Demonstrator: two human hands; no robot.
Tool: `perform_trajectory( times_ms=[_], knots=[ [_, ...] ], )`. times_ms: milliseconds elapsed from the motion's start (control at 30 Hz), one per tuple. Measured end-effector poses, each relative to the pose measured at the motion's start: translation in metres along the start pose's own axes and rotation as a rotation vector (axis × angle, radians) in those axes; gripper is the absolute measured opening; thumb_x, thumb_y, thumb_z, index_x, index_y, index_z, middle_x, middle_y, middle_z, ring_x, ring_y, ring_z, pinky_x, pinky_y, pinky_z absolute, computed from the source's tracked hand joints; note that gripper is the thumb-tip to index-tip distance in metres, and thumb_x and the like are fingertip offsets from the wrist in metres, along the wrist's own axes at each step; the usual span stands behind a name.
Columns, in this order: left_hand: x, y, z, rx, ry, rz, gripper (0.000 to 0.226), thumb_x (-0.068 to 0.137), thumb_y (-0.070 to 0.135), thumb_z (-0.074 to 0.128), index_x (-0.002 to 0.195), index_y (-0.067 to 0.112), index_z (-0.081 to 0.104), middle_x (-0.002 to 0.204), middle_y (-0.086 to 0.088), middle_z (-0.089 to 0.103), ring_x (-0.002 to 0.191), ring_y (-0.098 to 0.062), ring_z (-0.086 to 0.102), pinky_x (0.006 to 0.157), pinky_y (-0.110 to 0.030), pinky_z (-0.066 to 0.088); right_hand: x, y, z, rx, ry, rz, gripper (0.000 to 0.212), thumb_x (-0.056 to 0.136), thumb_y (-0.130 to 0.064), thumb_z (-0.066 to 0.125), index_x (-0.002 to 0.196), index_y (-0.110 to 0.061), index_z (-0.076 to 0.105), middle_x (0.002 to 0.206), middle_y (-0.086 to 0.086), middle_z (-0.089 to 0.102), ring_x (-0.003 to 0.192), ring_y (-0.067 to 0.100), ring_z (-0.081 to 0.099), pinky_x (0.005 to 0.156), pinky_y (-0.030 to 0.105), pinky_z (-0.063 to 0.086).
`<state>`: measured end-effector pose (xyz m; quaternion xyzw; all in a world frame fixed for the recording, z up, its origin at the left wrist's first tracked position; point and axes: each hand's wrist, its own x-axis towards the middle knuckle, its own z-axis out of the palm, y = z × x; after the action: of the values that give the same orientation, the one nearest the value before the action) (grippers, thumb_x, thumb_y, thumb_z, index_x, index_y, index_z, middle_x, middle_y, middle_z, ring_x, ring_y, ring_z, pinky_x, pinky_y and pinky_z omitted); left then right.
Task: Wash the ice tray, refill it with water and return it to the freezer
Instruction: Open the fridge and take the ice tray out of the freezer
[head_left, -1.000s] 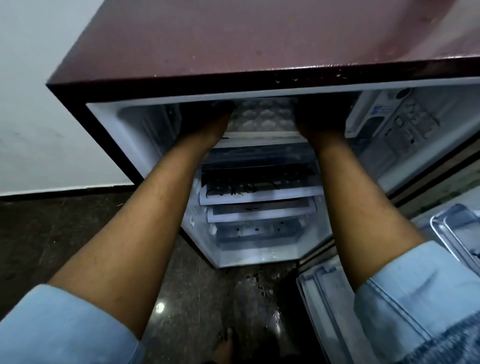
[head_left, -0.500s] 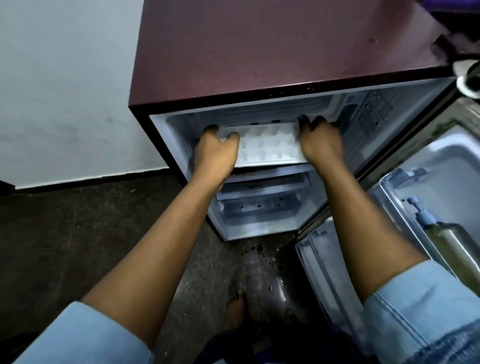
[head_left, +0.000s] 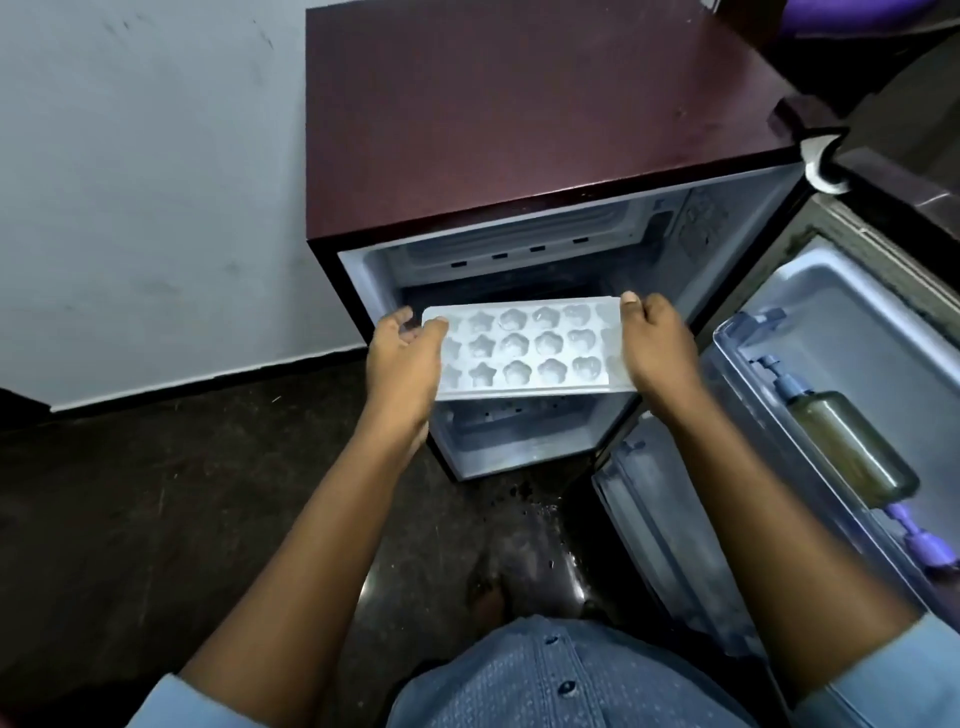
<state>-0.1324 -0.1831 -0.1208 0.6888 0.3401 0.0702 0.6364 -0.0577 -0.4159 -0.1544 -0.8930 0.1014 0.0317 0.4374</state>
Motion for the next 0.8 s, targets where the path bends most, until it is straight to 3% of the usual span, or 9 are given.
perform_trajectory(
  times_ms=[67, 100, 133, 200, 233, 300, 433, 700, 800],
  knots=[
    [-0.004, 0.003, -0.005, -0.099, -0.008, -0.074, 0.068, 0.089, 0.036, 0.074, 0.148, 0.013, 0.051, 0.137, -0.006, 0.066, 0.119, -0.021, 0.069, 0.106, -0.043, 0.056, -0.006, 0.009, -0.006, 0.05, 0.021, 0.009, 0.037, 0.112, -0.043, 0.04, 0.086, -0.017, 0.046, 0.078, 0.0, 0.051, 0.073, 0.022, 0.048, 0.065, 0.038, 0.031],
    [-0.006, 0.005, -0.007, -0.144, -0.034, -0.1, 0.066, 0.086, 0.036, 0.073, 0.143, 0.009, 0.054, 0.137, -0.01, 0.068, 0.116, -0.024, 0.072, 0.098, -0.044, 0.061, -0.008, 0.013, -0.009, 0.087, 0.028, 0.019, 0.036, 0.111, -0.043, 0.042, 0.083, -0.02, 0.045, 0.074, -0.001, 0.049, 0.07, 0.021, 0.046, 0.065, 0.038, 0.032],
    [-0.009, 0.008, -0.008, -0.191, -0.064, -0.122, 0.052, 0.09, 0.032, 0.071, 0.132, 0.005, 0.056, 0.127, -0.012, 0.073, 0.105, -0.022, 0.076, 0.083, -0.039, 0.064, -0.01, 0.017, -0.012, 0.129, 0.032, 0.03, 0.036, 0.11, -0.043, 0.044, 0.081, -0.021, 0.044, 0.073, -0.001, 0.046, 0.068, 0.02, 0.045, 0.065, 0.038, 0.033],
    [-0.01, 0.008, -0.008, -0.239, -0.108, -0.136, 0.012, 0.103, 0.018, 0.062, 0.104, 0.006, 0.057, 0.084, -0.002, 0.077, 0.067, -0.01, 0.075, 0.053, -0.026, 0.058, -0.016, 0.021, -0.019, 0.208, 0.039, 0.043, 0.035, 0.11, -0.04, 0.047, 0.08, -0.022, 0.044, 0.072, 0.0, 0.043, 0.067, 0.019, 0.042, 0.064, 0.036, 0.032],
    [-0.012, 0.008, -0.007, -0.242, -0.132, -0.147, 0.013, 0.105, 0.013, 0.058, 0.093, 0.01, 0.056, 0.065, 0.005, 0.071, 0.053, -0.006, 0.069, 0.046, -0.022, 0.053, -0.02, 0.022, -0.022, 0.231, 0.045, 0.044, 0.034, 0.11, -0.038, 0.048, 0.08, -0.022, 0.045, 0.072, 0.001, 0.042, 0.066, 0.019, 0.042, 0.063, 0.036, 0.032],
    [-0.018, 0.013, -0.006, -0.245, -0.177, -0.158, 0.024, 0.106, 0.01, 0.056, 0.082, 0.014, 0.055, 0.051, 0.011, 0.063, 0.045, -0.003, 0.064, 0.043, -0.02, 0.051, -0.027, 0.023, -0.028, 0.271, 0.059, 0.043, 0.035, 0.109, -0.039, 0.049, 0.08, -0.02, 0.046, 0.073, 0.005, 0.042, 0.066, 0.019, 0.041, 0.063, 0.036, 0.032],
    [-0.016, 0.021, -0.005, -0.248, -0.238, -0.184, 0.023, 0.104, 0.014, 0.059, 0.081, 0.012, 0.062, 0.056, 0.007, 0.066, 0.051, -0.008, 0.069, 0.047, -0.027, 0.056, -0.043, 0.028, -0.039, 0.384, 0.114, 0.118, 0.046, 0.099, -0.05, 0.052, 0.087, -0.005, 0.051, 0.074, 0.008, 0.051, 0.065, 0.022, 0.049, 0.063, 0.041, 0.039],
    [-0.018, 0.038, 0.014, -0.227, -0.426, -0.25, 0.024, 0.103, 0.017, 0.061, 0.08, 0.014, 0.068, 0.064, 0.003, 0.071, 0.058, -0.014, 0.073, 0.05, -0.034, 0.06, -0.081, 0.039, -0.06, 0.551, 0.29, 0.218, 0.038, 0.106, -0.035, 0.057, 0.087, -0.002, 0.058, 0.068, 0.004, 0.056, 0.06, 0.019, 0.051, 0.061, 0.035, 0.04],
    [-0.023, 0.045, 0.025, -0.219, -0.516, -0.235, 0.025, 0.102, 0.017, 0.061, 0.077, 0.014, 0.068, 0.068, 0.001, 0.07, 0.059, -0.013, 0.072, 0.053, -0.03, 0.059, -0.096, 0.041, -0.072, 0.557, 0.345, 0.227, 0.043, 0.097, -0.046, 0.057, 0.087, -0.004, 0.057, 0.071, 0.006, 0.057, 0.064, 0.021, 0.051, 0.064, 0.039, 0.043]
  ],
)
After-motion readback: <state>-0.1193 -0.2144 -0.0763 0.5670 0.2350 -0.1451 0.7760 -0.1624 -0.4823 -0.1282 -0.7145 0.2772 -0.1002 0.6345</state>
